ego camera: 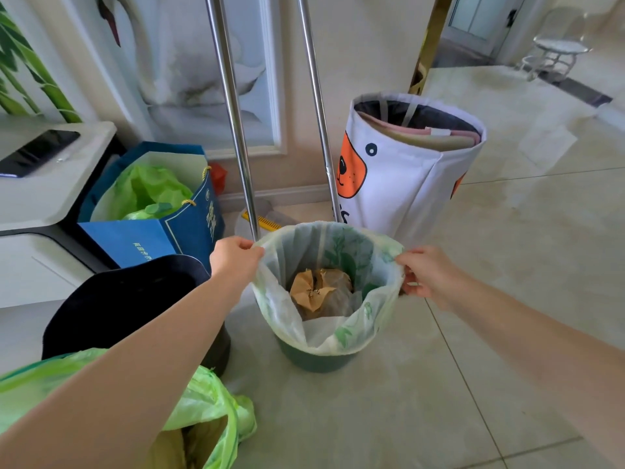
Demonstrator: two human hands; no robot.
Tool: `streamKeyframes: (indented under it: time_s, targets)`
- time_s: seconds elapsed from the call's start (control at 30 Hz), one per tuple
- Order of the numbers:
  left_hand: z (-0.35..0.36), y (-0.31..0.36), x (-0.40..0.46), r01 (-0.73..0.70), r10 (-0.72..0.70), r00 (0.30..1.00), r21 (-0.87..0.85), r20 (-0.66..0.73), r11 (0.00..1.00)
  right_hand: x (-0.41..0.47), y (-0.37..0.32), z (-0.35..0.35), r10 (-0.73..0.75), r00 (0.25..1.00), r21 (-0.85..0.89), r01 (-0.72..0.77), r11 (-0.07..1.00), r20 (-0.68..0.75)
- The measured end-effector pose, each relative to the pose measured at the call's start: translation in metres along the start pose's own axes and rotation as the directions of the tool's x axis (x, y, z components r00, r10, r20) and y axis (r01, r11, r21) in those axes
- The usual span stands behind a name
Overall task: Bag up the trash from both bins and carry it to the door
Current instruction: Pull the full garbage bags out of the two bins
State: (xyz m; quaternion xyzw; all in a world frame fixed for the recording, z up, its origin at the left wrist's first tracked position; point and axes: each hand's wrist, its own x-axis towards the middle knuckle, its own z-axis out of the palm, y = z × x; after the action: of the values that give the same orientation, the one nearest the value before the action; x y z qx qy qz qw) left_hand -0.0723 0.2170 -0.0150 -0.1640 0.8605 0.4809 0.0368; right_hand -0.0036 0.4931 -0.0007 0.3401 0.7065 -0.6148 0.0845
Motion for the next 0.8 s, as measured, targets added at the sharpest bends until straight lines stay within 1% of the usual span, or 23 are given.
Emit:
streamKeyframes:
  time_s: [0.07,0.17,0.2,0.27,0.33,0.43,0.47,0.53,0.57,0.67,0.73,0.8]
  targets:
    - [-0.003,0.011,-0.008,-0.113,0.113,0.992,0.0,-0.063,0.994,-0.005,-0.009,0.001,-0.103,0.995,0.011,0.102,0.995,0.017]
    - [-0.008,0.017,-0.021,-0.255,0.254,0.963,0.006,-0.093,0.967,-0.011,-0.008,-0.004,-0.192,0.981,-0.098,0.191,0.977,0.003]
    - [-0.01,0.015,-0.026,-0.3,0.3,0.949,0.02,-0.1,0.954,-0.013,-0.005,-0.007,-0.202,0.979,-0.133,0.2,0.971,-0.007]
    - [-0.015,0.007,-0.033,-0.352,0.356,0.928,0.058,-0.107,0.934,-0.017,0.002,-0.013,-0.161,0.987,-0.173,0.156,0.972,-0.011]
    - [-0.022,-0.003,-0.036,-0.314,0.323,0.943,0.099,-0.082,0.944,-0.025,0.009,-0.02,-0.073,0.997,-0.209,0.072,0.975,0.0]
    - [-0.033,-0.017,-0.034,-0.185,0.183,0.983,0.244,0.031,0.952,-0.031,0.018,-0.029,0.006,1.0,-0.303,-0.01,0.953,-0.014]
    - [-0.036,-0.018,-0.035,-0.157,0.148,0.988,0.244,0.054,0.957,-0.033,0.018,-0.031,0.024,1.0,-0.317,-0.028,0.948,-0.017]
    - [-0.042,-0.017,-0.036,-0.133,0.124,0.991,0.185,0.059,0.974,-0.039,0.011,-0.031,0.05,0.999,-0.291,-0.048,0.955,0.0]
    - [-0.046,-0.013,-0.035,-0.133,0.126,0.991,0.155,0.05,0.979,-0.042,0.005,-0.029,0.048,0.999,-0.249,-0.043,0.967,0.014]
    - [-0.055,0.008,-0.034,-0.117,0.117,0.993,0.04,0.004,0.992,-0.05,-0.019,-0.021,-0.042,0.998,-0.067,0.045,0.997,0.044]
    - [-0.06,0.024,-0.032,-0.108,0.106,0.994,-0.084,-0.031,0.991,-0.05,-0.035,-0.017,-0.115,0.993,0.029,0.115,0.993,-0.019]
    - [-0.065,0.04,-0.032,-0.109,0.103,0.994,-0.191,-0.042,0.976,-0.051,-0.052,-0.017,-0.155,0.98,0.11,0.169,0.98,-0.125]
